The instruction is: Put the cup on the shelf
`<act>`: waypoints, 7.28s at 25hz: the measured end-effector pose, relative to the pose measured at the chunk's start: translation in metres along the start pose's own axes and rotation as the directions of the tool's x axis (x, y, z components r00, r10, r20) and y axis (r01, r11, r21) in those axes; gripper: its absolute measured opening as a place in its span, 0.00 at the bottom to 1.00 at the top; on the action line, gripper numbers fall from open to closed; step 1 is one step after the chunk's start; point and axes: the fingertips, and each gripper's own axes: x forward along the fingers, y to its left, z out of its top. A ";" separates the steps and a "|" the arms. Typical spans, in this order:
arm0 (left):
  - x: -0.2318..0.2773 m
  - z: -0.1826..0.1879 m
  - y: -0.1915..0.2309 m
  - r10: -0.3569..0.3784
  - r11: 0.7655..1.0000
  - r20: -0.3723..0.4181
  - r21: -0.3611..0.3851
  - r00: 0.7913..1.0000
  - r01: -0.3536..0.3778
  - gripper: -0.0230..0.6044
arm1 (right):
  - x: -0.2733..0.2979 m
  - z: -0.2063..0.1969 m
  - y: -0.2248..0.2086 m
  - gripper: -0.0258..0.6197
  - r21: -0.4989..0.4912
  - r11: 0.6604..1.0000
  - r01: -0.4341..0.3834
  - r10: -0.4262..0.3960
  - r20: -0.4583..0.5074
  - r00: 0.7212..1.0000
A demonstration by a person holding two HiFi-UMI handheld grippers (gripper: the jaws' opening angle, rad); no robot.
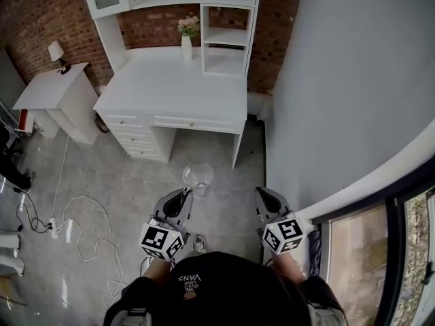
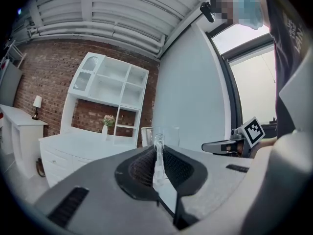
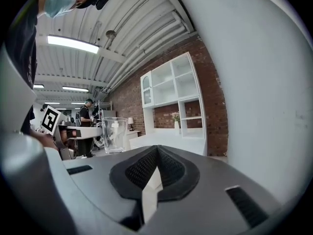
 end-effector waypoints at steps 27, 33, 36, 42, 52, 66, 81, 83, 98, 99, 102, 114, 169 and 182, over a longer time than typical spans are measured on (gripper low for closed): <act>0.112 0.012 0.139 -0.137 0.991 -0.030 -0.004 0.990 0.137 0.08 | 0.143 0.025 -0.031 0.04 0.035 0.987 0.155 -0.156 0.015 0.988; 0.167 0.020 0.157 -0.092 0.996 -0.021 0.004 0.996 0.092 0.08 | 0.190 0.038 -0.073 0.04 0.025 0.994 0.102 -0.102 0.019 0.995; 0.200 0.027 0.162 -0.071 0.997 -0.017 0.009 0.997 0.072 0.08 | 0.211 0.048 -0.103 0.04 0.023 0.997 0.077 -0.078 0.024 0.997; 0.265 0.033 0.171 -0.019 1.000 -0.013 0.014 1.000 0.019 0.08 | 0.254 0.058 -0.158 0.04 0.028 0.999 0.019 -0.019 0.020 1.000; 0.346 0.034 0.186 0.057 0.998 -0.007 -0.001 0.998 -0.057 0.08 | 0.308 0.072 -0.223 0.04 0.014 0.998 -0.063 0.063 0.004 0.998; 0.433 0.045 0.277 -0.054 0.999 -0.043 0.000 0.998 0.054 0.08 | 0.407 0.082 -0.238 0.04 0.039 0.999 0.024 -0.023 -0.023 0.999; 0.532 0.039 0.390 -0.269 0.962 -0.120 0.021 0.956 0.273 0.08 | 0.512 0.091 -0.240 0.04 0.106 0.966 0.236 -0.235 -0.025 0.972; 0.544 0.039 0.396 -0.297 0.953 -0.123 0.028 0.947 0.303 0.08 | 0.515 0.090 -0.240 0.04 0.133 0.956 0.261 -0.259 -0.028 0.965; 0.646 0.002 0.409 -0.334 0.938 -0.162 0.040 0.929 0.344 0.08 | 0.538 0.073 -0.275 0.04 0.130 0.944 0.305 -0.297 -0.076 0.952; 0.653 -0.002 0.408 -0.329 0.940 -0.166 0.039 0.930 0.339 0.08 | 0.541 0.073 -0.279 0.04 0.130 0.947 0.295 -0.287 -0.079 0.955; 0.675 -0.012 0.408 -0.315 0.945 -0.179 0.033 0.932 0.326 0.08 | 0.549 0.070 -0.292 0.04 0.137 0.952 0.274 -0.264 -0.088 0.961; 0.752 -0.059 0.410 -0.279 0.957 -0.228 0.011 0.933 0.289 0.08 | 0.565 0.053 -0.329 0.04 0.163 0.957 0.241 -0.218 -0.149 0.965; 0.806 -0.127 0.418 -0.137 0.989 -0.299 0.014 0.944 0.148 0.09 | 0.579 0.029 -0.340 0.04 0.204 0.953 0.222 -0.187 -0.176 0.966; 0.836 -0.140 0.406 -0.119 0.991 -0.345 0.010 0.931 0.131 0.09 | 0.572 0.030 -0.351 0.04 0.219 0.947 0.236 -0.203 -0.163 0.966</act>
